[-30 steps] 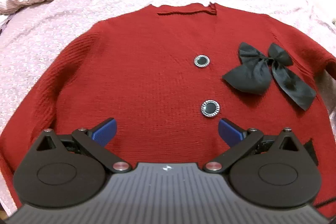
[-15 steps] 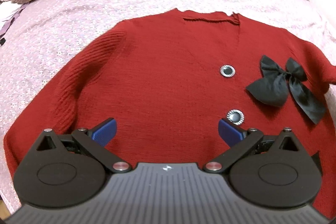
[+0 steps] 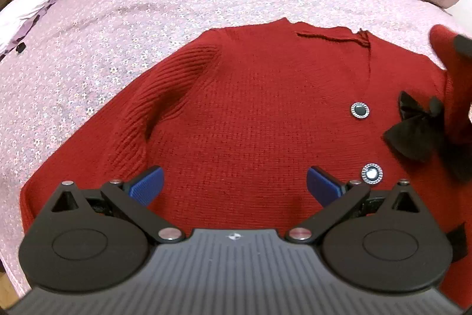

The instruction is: Fold small clothes

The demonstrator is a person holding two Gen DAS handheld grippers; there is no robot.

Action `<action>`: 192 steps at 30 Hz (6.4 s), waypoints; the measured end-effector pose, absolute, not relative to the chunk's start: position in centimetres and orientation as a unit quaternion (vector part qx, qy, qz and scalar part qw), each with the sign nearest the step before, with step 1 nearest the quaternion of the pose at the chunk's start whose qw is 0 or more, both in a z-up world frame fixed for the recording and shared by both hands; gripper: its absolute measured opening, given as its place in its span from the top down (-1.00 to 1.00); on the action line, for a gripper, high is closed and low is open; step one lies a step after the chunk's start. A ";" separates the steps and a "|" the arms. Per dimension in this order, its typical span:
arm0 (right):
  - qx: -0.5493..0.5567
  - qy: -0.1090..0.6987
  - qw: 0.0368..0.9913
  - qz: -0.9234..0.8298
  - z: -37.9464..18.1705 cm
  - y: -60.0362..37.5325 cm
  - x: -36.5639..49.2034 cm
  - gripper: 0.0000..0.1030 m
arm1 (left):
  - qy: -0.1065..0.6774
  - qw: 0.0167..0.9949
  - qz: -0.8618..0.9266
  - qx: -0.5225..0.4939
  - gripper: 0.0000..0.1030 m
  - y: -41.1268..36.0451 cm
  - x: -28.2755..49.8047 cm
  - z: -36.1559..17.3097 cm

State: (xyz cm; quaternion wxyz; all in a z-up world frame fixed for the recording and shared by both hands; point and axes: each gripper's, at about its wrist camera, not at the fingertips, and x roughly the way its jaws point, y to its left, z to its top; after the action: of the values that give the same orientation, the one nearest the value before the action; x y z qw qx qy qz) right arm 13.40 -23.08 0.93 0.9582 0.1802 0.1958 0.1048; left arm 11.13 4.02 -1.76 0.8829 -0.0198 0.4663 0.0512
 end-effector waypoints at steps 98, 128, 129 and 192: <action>0.270 0.369 0.889 -0.009 -3.9 -36.5 7.7 -0.21 | 0.335 0.911 -0.155 0.183 -0.33 -20.1 16.2 -3.0; 0.233 0.367 0.900 0.024 -2.8 -32.8 7.6 -0.21 | 0.337 0.941 0.009 0.024 0.51 -2.5 14.8 -0.3; 0.231 0.368 0.900 0.025 -2.8 -32.6 7.7 -0.21 | 0.336 0.941 0.020 0.025 0.50 -1.9 14.6 -0.5; 0.115 0.325 0.939 0.015 -3.6 -30.6 17.5 -0.23 | 0.352 0.935 0.039 -0.011 0.71 5.6 19.9 -2.1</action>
State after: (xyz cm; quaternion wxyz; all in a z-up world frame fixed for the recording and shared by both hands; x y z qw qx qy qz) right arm 17.54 -30.56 -3.61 0.9385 0.1152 0.3251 0.0155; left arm 19.93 5.58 -2.08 0.9350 -0.0114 0.3523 0.0390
